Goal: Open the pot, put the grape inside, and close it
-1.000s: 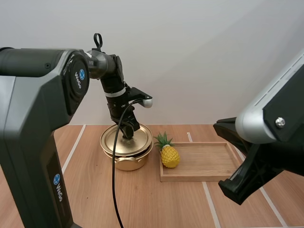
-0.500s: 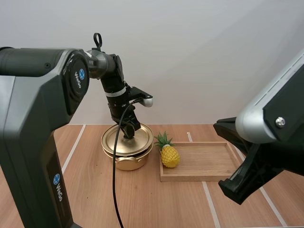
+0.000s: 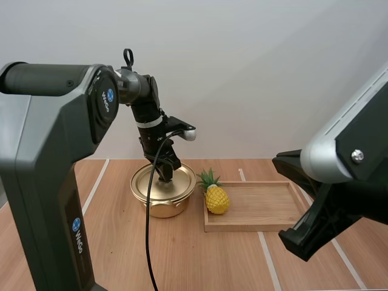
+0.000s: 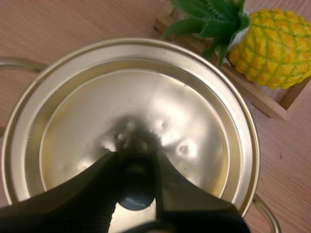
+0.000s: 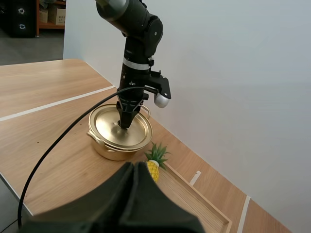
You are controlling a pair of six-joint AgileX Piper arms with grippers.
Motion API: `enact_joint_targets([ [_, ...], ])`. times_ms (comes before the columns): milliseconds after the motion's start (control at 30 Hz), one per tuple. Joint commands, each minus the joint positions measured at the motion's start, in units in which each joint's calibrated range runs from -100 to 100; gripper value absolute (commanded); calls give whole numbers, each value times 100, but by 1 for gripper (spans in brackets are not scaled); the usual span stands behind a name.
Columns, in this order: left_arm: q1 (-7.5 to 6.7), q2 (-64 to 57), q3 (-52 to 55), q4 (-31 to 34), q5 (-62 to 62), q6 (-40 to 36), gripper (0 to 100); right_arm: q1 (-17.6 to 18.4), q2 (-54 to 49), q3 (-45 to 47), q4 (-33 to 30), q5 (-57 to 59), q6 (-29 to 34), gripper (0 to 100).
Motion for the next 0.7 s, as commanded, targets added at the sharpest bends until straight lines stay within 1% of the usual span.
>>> enact_joint_targets([
  [0,-6,59,-11,-30,0,-38,0,14,-48,3,5,0,18,0],
  [33,-6,59,-11,-30,0,-51,0,14,-48,3,5,0,18,0],
  [67,-6,59,-11,-30,0,-65,3,14,-48,3,5,0,18,0],
  [133,-6,59,-11,-7,0,-135,16,14,-48,3,5,0,18,0],
  [167,-6,45,-11,-7,0,-146,31,14,-48,3,5,0,18,0],
  [233,-6,3,-11,-7,0,-183,65,14,-48,3,5,0,18,0],
  [267,-6,-40,-11,-7,0,-243,90,14,-48,3,15,0,18,0],
  [300,-6,-97,-27,-34,0,-311,100,14,-48,3,15,0,18,0],
  [500,-6,-505,-267,-44,0,-533,100,14,-48,3,36,0,18,0],
  [667,-6,-1149,-536,128,0,-782,100,14,-48,3,36,0,18,0],
])
